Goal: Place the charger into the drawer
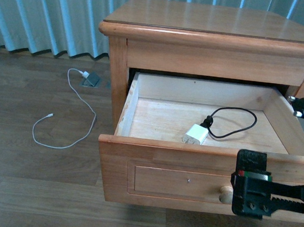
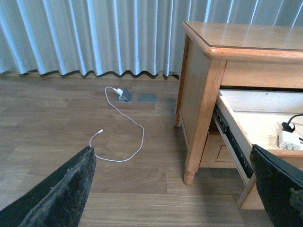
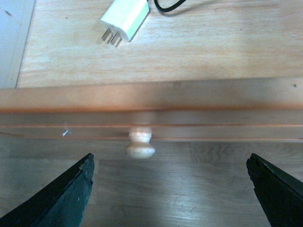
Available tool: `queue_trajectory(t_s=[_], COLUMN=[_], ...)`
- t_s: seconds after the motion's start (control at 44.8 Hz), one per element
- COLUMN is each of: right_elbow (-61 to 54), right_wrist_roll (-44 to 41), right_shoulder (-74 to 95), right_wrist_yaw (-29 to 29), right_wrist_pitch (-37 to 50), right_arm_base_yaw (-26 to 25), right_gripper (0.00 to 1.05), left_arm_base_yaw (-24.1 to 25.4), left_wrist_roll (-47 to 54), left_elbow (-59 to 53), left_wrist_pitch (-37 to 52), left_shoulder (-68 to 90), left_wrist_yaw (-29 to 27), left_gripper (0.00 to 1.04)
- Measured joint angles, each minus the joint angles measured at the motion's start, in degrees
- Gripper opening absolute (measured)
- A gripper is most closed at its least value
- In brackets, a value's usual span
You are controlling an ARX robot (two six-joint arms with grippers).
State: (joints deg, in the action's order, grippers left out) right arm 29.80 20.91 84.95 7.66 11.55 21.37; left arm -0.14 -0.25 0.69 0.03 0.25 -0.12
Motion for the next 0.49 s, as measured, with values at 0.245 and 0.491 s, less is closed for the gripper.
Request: queue_trajectory(t_s=[0.245,0.491], right_elbow=[7.76,17.00], right_wrist_roll=[0.11,0.04], right_shoulder=[11.85,21.40], right_wrist_yaw=[1.84,0.76], right_wrist_pitch=[5.03,11.02], right_arm_base_yaw=[-0.87,-2.34], right_gripper=[0.96,0.96], left_arm_base_yaw=[0.00,0.00], left_wrist_roll=[0.00,0.00], left_elbow=[0.00,0.00], left_wrist_pitch=[0.00,0.00], left_shoulder=[0.00,0.00], left_wrist_yaw=[0.00,0.00], left_gripper=[0.99,0.99])
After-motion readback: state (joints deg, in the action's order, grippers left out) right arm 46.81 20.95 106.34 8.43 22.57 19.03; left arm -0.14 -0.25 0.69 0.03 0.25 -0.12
